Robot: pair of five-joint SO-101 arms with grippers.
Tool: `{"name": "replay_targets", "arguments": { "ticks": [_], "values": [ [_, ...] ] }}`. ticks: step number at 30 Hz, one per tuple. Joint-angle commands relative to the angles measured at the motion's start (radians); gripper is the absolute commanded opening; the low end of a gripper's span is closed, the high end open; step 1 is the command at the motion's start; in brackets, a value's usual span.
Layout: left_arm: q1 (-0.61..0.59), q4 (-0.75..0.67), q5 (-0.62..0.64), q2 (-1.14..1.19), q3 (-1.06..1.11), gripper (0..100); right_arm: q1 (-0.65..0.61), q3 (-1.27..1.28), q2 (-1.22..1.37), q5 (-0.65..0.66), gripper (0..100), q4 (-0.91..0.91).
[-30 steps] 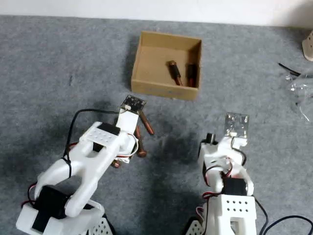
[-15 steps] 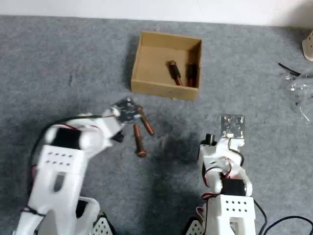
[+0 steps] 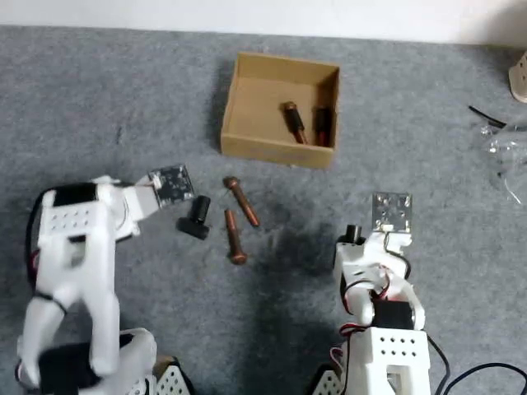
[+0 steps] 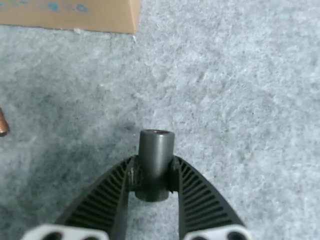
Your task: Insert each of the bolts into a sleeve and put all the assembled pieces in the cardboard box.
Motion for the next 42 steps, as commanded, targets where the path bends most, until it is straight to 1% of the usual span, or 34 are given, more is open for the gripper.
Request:
{"name": "replay_targets", "arguments": {
  "ticks": [1, 4, 7, 9, 11, 15, 16, 18, 20, 22, 23, 26, 27, 29, 31, 33, 35, 37, 39, 41, 42],
  "values": [
    [-0.004, -0.103, -0.072, 0.154, -0.133, 0, -0.007, -0.008, -0.019, 0.015, 0.4, -0.038],
    [-0.005, -0.135, -0.072, 0.265, -0.202, 0, -0.010, -0.008, -0.019, 0.017, 0.4, -0.039],
    [-0.012, -0.207, -0.072, 0.387, -0.262, 0, -0.010, -0.008, -0.019, 0.018, 0.4, -0.039],
    [-0.012, -0.221, -0.071, 0.464, -0.300, 0, -0.010, -0.008, -0.019, 0.018, 0.4, -0.039],
    [-0.013, -0.178, -0.051, 0.527, -0.338, 1, -0.010, -0.007, -0.019, 0.018, 0.4, -0.039],
    [-0.012, -0.103, 0.046, 0.596, -0.433, 1, -0.012, -0.007, -0.019, 0.020, 0.4, -0.039],
    [-0.012, -0.086, 0.044, 0.607, -0.450, 1, -0.012, -0.007, -0.019, 0.020, 0.4, -0.039],
    [-0.012, -0.048, 0.003, 0.618, -0.472, 3, -0.012, -0.007, -0.019, 0.020, 0.4, -0.039],
    [-0.012, -0.028, -0.005, 0.619, -0.479, 9, -0.012, -0.007, -0.019, 0.020, 0.4, -0.039],
    [-0.013, -0.028, 0.049, 0.618, -0.489, 15, -0.012, -0.007, -0.019, 0.020, 0.4, -0.039],
    [-0.013, -0.026, 0.083, 0.618, -0.501, 16, -0.012, -0.007, -0.019, 0.020, 0.4, -0.039],
    [-0.013, -0.021, 0.157, 0.618, -0.542, 16, -0.012, -0.007, -0.019, 0.021, 0.4, -0.039],
    [-0.013, -0.021, 0.201, 0.616, -0.558, 16, -0.012, -0.007, -0.019, 0.021, 0.4, -0.039],
    [-0.013, -0.017, 0.348, 0.616, -0.599, 16, -0.012, -0.007, -0.019, 0.021, 0.4, -0.039],
    [-0.013, 0.044, 0.543, 0.616, -0.654, 16, -0.012, -0.007, -0.019, 0.021, 0.4, -0.039],
    [-0.028, 0.140, 0.783, 0.618, -0.710, 16, -0.012, -0.007, -0.019, 0.021, 0.4, -0.039],
    [-0.061, 0.244, 1.049, 0.625, -0.751, 16, -0.012, -0.007, -0.019, 0.021, 0.4, -0.039],
    [-0.082, 0.310, 1.363, 0.627, -0.782, 16, -0.012, -0.007, -0.019, 0.021, 0.4, -0.039],
    [-0.085, 0.348, 1.636, 0.628, -0.783, 16, -0.012, -0.007, -0.019, 0.021, 0.4, -0.039],
    [-0.062, 0.381, 1.826, 0.625, -0.791, 16, -0.012, -0.007, -0.019, 0.021, 0.4, -0.039],
    [-0.044, 0.393, 1.893, 0.624, -0.794, 16, -0.012, -0.007, -0.019, 0.021, 0.4, -0.039]
  ]
}}
